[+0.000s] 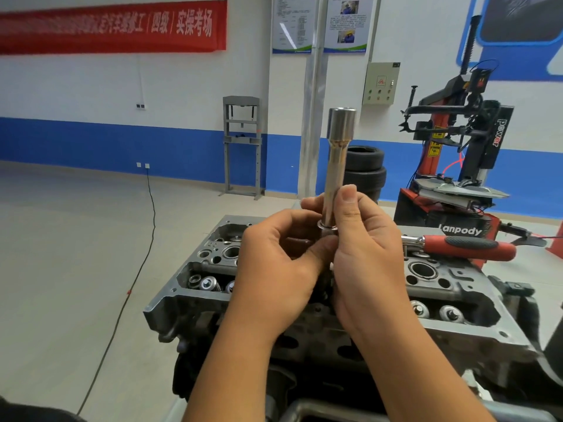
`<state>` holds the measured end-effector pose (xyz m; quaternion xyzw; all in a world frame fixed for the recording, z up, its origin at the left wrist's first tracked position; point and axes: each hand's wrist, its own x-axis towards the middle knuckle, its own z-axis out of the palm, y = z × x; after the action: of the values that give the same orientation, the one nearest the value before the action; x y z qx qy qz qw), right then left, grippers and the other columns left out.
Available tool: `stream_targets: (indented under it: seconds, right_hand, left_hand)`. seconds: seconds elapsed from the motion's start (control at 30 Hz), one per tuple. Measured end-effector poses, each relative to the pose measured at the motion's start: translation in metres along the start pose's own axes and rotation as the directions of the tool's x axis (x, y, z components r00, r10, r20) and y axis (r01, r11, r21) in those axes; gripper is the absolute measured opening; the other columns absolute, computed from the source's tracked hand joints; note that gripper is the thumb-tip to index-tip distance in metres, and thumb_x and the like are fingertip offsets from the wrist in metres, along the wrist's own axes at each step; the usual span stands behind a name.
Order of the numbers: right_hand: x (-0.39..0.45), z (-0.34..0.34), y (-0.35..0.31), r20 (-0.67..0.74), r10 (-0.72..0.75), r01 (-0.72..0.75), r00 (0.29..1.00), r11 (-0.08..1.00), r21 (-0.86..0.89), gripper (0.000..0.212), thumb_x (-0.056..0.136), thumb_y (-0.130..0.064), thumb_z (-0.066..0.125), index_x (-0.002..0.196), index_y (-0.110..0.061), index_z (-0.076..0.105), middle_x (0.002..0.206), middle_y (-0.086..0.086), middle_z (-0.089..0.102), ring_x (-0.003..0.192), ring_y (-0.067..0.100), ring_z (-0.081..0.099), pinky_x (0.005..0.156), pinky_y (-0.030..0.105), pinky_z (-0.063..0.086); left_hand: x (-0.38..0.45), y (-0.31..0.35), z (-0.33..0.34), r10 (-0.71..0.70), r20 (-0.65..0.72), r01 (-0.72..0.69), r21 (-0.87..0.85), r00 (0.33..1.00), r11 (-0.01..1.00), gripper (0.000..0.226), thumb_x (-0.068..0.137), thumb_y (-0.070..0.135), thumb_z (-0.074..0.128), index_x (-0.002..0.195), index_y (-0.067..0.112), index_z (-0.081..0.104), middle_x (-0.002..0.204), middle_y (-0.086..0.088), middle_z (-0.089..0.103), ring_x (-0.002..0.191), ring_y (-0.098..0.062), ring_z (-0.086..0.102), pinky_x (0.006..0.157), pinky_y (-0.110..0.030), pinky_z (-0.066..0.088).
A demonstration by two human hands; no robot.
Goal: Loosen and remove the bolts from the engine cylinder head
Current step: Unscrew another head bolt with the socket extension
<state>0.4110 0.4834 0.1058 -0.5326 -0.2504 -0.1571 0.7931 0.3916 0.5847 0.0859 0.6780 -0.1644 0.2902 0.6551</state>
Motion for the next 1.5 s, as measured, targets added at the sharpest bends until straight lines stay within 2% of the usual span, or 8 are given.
stream_targets:
  seconds: [0.1,0.27,0.5,0.67,0.9,1.07,1.3,1.5]
  right_hand:
    - [0.0001,-0.0003,-0.0005,0.019,-0.016,0.016,1.0,1.0,0.001,0.028,0.077,-0.054,0.075,0.083,-0.027,0.074,0.095,0.007,0.077,0.09,0.028,0.076,0.082,0.054,0.064]
    - [0.0008,-0.0017,0.0001,-0.025,-0.043,0.042,0.999,0.998,-0.039,0.035,0.089,-0.055,0.061,0.083,-0.023,0.076,0.096,0.008,0.074,0.096,0.031,0.072,0.083,0.053,0.063]
    - [-0.0003,-0.0006,-0.002,0.004,-0.003,0.003,1.0,0.999,0.038,0.029,0.08,-0.05,0.075,0.083,-0.021,0.074,0.092,0.007,0.077,0.085,0.027,0.074,0.082,0.058,0.063]
    - [0.0007,-0.0001,-0.0013,-0.012,-0.05,0.049,0.999,0.998,-0.042,0.039,0.088,-0.052,0.059,0.084,-0.017,0.075,0.09,0.003,0.075,0.091,0.021,0.071,0.086,0.047,0.062]
    - [0.0009,-0.0016,-0.0012,0.019,0.02,-0.022,1.0,0.998,0.065,0.036,0.076,-0.05,0.073,0.088,-0.016,0.071,0.091,0.006,0.077,0.086,0.025,0.074,0.082,0.048,0.064]
    - [0.0026,-0.0022,0.0004,0.004,-0.048,0.048,0.999,0.999,-0.009,0.035,0.086,-0.048,0.065,0.089,-0.014,0.072,0.09,0.002,0.076,0.085,0.013,0.072,0.077,0.027,0.06]
    - [0.0026,0.0008,0.0017,0.009,0.052,-0.053,0.999,0.993,0.105,0.033,0.079,-0.051,0.072,0.088,-0.02,0.074,0.091,0.009,0.078,0.09,0.031,0.075,0.091,0.061,0.059]
    - [0.0046,-0.0021,0.0031,-0.003,-0.017,0.017,1.0,1.0,0.016,0.033,0.09,-0.049,0.06,0.085,-0.019,0.074,0.086,-0.003,0.075,0.084,0.009,0.071,0.078,0.025,0.06]
  left_hand:
    - [-0.0001,-0.0032,0.0013,0.004,-0.078,0.0,0.053,0.997,0.999,0.023,0.082,0.017,0.088,0.096,0.03,0.076,0.09,0.007,0.08,0.085,-0.015,0.077,0.075,-0.037,0.065]
    - [0.0014,0.0019,-0.0027,0.015,0.159,-0.009,-0.037,0.987,0.999,0.026,0.1,0.019,0.068,0.12,0.034,0.074,0.111,0.01,0.079,0.108,-0.01,0.075,0.092,-0.031,0.062]
    - [0.0007,-0.0025,0.0028,0.014,-0.087,-0.012,0.026,0.996,1.0,0.027,0.079,0.009,0.089,0.097,0.024,0.076,0.09,0.006,0.08,0.085,-0.014,0.078,0.074,-0.028,0.064]
    - [0.0009,0.0027,-0.0018,0.026,0.156,-0.019,-0.047,0.987,0.999,0.021,0.1,0.022,0.066,0.118,0.03,0.076,0.109,0.007,0.08,0.107,-0.012,0.075,0.092,-0.034,0.062]
    - [0.0,-0.0008,0.0041,0.017,-0.11,-0.011,0.06,0.994,0.998,0.021,0.079,0.013,0.088,0.093,0.023,0.075,0.087,0.007,0.08,0.083,-0.01,0.078,0.074,-0.026,0.063]
    - [0.0013,0.0019,-0.0004,0.047,0.178,-0.04,-0.043,0.983,0.998,0.022,0.103,0.017,0.064,0.121,0.024,0.075,0.11,0.008,0.08,0.107,-0.01,0.075,0.089,-0.023,0.059]
    - [0.0009,-0.0034,0.007,0.059,-0.133,-0.045,0.105,0.989,0.993,0.023,0.079,0.017,0.087,0.094,0.03,0.077,0.087,0.011,0.08,0.082,-0.008,0.077,0.071,-0.022,0.062]
    - [0.002,-0.0032,0.0008,0.026,0.163,-0.022,-0.026,0.986,0.999,0.024,0.1,0.028,0.063,0.119,0.03,0.077,0.112,0.007,0.08,0.11,-0.013,0.075,0.092,-0.033,0.061]
